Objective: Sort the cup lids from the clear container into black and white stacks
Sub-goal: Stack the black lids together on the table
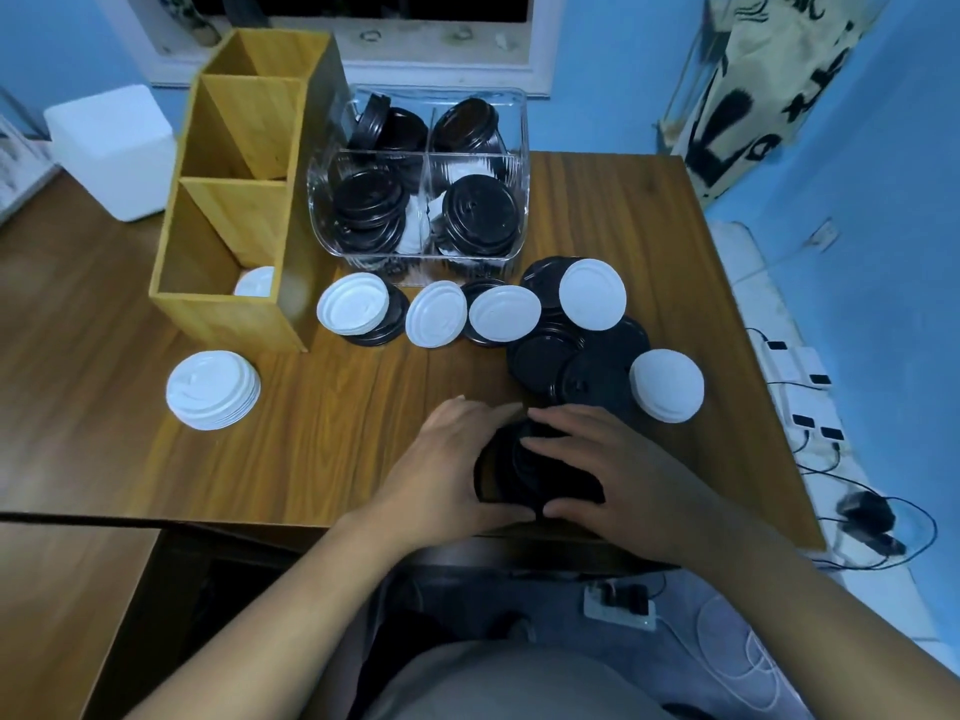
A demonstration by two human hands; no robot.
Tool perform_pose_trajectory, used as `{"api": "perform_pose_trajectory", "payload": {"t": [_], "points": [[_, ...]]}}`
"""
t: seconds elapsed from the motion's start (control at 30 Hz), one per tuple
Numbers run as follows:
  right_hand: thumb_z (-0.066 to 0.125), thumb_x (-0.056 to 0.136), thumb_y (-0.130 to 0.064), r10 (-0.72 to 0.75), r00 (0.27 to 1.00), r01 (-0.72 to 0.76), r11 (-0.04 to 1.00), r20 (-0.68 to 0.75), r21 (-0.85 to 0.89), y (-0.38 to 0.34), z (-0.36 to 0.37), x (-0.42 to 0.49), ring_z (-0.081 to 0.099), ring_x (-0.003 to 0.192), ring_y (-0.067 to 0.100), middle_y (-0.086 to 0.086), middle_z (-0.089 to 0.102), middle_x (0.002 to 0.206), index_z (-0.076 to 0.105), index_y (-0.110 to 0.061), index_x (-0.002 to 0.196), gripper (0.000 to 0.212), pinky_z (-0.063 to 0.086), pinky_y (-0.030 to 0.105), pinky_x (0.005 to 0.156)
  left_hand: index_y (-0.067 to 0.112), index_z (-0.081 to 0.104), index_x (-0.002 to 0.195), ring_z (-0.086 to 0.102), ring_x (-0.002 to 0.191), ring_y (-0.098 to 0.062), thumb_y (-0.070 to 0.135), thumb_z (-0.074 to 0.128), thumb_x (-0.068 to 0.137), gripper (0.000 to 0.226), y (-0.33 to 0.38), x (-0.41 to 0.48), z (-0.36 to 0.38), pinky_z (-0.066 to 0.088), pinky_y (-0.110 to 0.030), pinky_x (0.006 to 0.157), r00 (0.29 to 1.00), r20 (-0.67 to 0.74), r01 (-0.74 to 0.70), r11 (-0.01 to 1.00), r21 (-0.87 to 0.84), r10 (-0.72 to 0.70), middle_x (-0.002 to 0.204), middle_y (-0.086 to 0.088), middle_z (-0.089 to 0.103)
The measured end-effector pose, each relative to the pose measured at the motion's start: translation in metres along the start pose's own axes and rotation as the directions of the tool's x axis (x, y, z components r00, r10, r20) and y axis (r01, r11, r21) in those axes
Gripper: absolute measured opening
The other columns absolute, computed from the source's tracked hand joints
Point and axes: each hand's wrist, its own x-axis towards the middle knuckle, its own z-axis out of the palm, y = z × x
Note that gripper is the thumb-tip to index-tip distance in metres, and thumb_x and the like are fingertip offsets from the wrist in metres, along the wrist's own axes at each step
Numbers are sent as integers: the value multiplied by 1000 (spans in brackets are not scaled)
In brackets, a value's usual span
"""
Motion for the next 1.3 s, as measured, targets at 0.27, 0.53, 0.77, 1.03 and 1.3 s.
{"api": "perform_pose_trajectory", "payload": {"t": [0.27,0.53,0.77,1.03,1.3], "points": [[54,90,-61,52,997,-49,998,-52,45,-3,6,3,20,142,-8,-24,36,152,52,-34,141,57,19,13,112,26,54,143,50,127,-13,67,81,71,87,-2,-1,1,24,-43,122,999,39,0,1000,-14,0,124,15,61],[64,87,-57,148,981,-143,989,-123,47,-11,14,-2,35,134,-8,-20,36,149,40,-43,143,62,41,20,104,20,55,143,51,128,-13,70,80,70,91,-2,-2,2,26,-47,121,998,19,-55,997,48,54,131,10,60],[61,94,-41,187,900,-142,980,-395,141,-12,-5,-6,49,125,-5,-17,57,135,57,-30,134,41,44,21,101,20,54,145,50,129,-14,70,77,74,89,0,-2,3,25,-47,122,998,19,-57,993,104,56,134,10,59],[65,83,-63,378,885,-421,899,-272,-119,19,-25,24,44,132,17,-8,48,145,44,-28,143,72,42,35,103,20,53,146,49,130,-14,70,77,74,90,2,-2,2,29,-45,120,999,24,-34,995,98,31,135,11,57],[71,77,-62,284,884,-334,940,-372,-75,4,-37,14,51,123,14,-11,56,134,54,-28,135,69,39,28,97,21,55,143,51,128,-13,68,79,74,87,4,-2,1,25,-33,121,999,-3,-47,995,89,47,132,12,59]]}}
